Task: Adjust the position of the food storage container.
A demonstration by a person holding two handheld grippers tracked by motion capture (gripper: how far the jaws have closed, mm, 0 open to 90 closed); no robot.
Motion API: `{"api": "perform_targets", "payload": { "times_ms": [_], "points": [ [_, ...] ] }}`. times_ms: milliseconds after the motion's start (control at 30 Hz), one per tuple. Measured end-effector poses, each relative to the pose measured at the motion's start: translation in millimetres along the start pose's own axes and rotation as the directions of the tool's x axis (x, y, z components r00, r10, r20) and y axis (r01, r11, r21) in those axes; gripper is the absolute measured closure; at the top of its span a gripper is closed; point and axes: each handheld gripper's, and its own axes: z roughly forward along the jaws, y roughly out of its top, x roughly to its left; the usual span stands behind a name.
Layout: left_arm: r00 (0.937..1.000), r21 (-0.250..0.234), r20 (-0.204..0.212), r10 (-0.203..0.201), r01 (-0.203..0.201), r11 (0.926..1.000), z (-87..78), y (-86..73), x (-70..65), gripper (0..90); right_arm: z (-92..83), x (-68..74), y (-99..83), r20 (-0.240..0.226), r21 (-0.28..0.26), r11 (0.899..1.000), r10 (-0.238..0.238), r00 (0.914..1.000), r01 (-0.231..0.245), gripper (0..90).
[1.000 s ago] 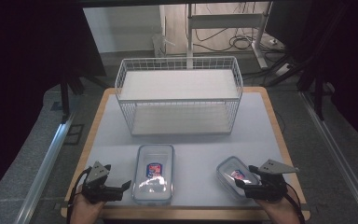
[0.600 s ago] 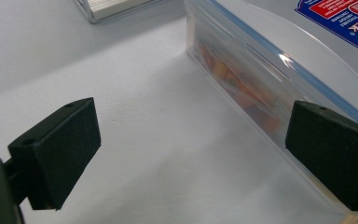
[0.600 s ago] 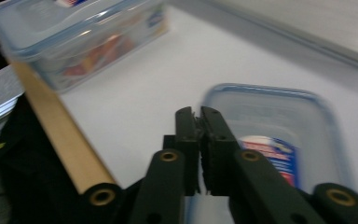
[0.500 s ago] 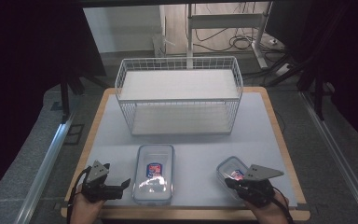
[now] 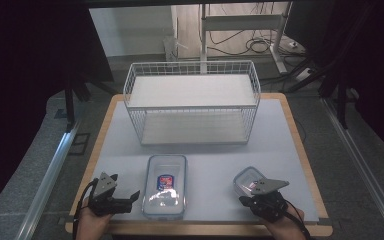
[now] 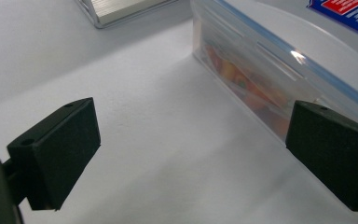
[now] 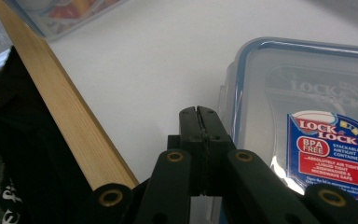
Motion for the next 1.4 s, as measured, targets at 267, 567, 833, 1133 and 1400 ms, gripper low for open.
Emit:
{"api": "perform_targets", "payload": {
  "times_ms": [267,567,833,1133,1400],
  "points": [
    [0.9997,0.012,-0.001,0.023,-0.023,0.9997,2.2,-0.4,-2.2,2.9,-8.4,-13.8,-5.9,0.029,0.003,0.999,0.046,0.9985,-0.046,89.8],
    [0.9999,0.016,0.003,0.014,-0.014,0.9998,2.4,0.3,-2.2,3.3,-24.5,-44.5,-21.8,0.114,-0.028,0.993,0.121,0.9861,-0.119,89.8],
    [0.9998,0.029,0.018,0.003,-0.003,0.9996,3.8,1.1,-3.0,4.0,-29.9,-59.1,-27.4,0.133,-0.058,0.985,0.166,0.9772,-0.159,89.8],
    [0.9982,0.042,0.056,-0.024,0.022,0.9989,4.7,1.1,-1.6,3.2,-34.2,-70.9,-30.9,0.205,-0.086,0.981,0.191,0.96,-0.176,89.7],
    [0.9772,0.057,0.207,-0.047,0.036,0.9977,-8.2,5.6,-4.9,58.9,-35.7,-59.6,-25.8,0.175,-0.132,0.981,0.165,0.9706,-0.143,89.5]
  ]
}}
